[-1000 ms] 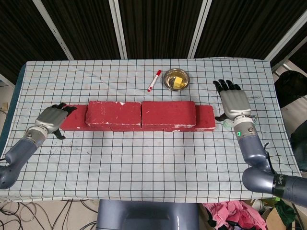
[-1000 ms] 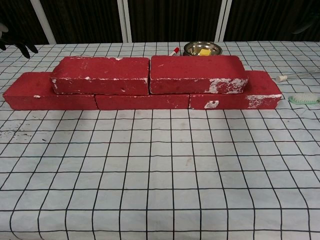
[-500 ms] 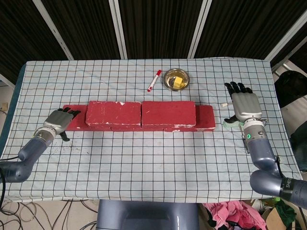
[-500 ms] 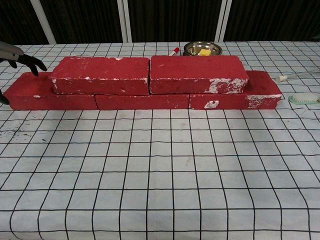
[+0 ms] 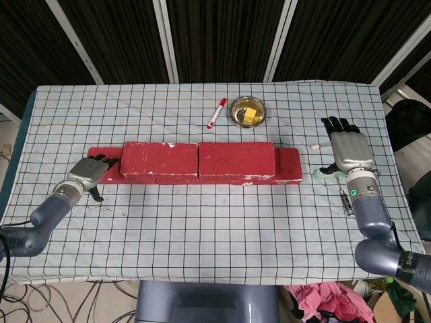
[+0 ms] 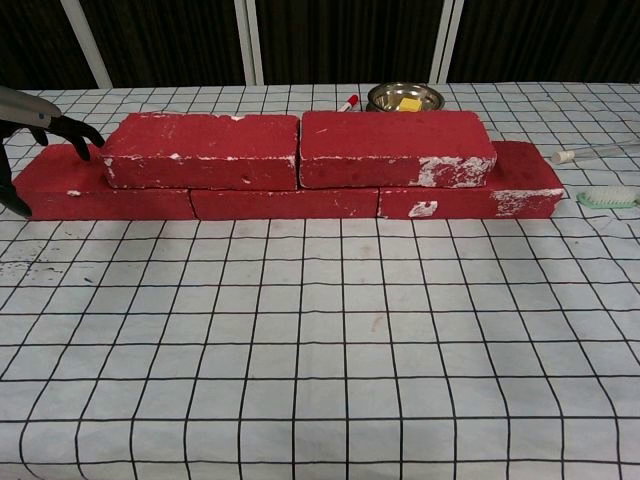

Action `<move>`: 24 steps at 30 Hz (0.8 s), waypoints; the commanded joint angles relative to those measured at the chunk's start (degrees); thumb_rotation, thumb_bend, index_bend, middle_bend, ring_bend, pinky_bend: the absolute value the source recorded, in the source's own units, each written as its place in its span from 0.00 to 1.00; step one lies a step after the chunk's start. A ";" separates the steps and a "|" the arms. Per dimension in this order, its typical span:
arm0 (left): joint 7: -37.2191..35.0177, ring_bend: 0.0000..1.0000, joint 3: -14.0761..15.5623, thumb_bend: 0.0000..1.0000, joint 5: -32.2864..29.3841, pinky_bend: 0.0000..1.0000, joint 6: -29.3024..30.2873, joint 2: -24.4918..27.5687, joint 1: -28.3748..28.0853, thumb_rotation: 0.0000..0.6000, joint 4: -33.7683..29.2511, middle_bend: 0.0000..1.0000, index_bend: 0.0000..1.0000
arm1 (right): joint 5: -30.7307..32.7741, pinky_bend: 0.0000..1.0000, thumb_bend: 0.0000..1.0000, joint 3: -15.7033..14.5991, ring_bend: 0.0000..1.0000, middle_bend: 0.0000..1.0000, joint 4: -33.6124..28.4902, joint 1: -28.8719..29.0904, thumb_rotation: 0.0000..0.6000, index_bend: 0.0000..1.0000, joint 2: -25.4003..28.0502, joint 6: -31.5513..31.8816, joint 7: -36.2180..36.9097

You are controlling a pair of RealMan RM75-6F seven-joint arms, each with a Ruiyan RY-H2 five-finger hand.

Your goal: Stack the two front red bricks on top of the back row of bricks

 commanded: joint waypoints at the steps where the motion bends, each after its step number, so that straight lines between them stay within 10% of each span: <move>1: -0.10 0.02 -0.05 0.10 0.16 0.13 -0.15 0.06 -0.04 1.00 -0.14 0.12 0.05 | -0.03 0.12 0.00 0.14 0.00 0.02 -0.09 -0.22 1.00 0.04 0.09 -0.15 -0.06; 24: 1.52 0.02 0.89 0.10 -1.91 0.13 1.03 0.33 -1.73 1.00 -2.88 0.12 0.04 | -1.45 0.12 0.00 1.98 0.00 0.02 -0.29 -3.26 1.00 0.04 1.45 -1.49 0.54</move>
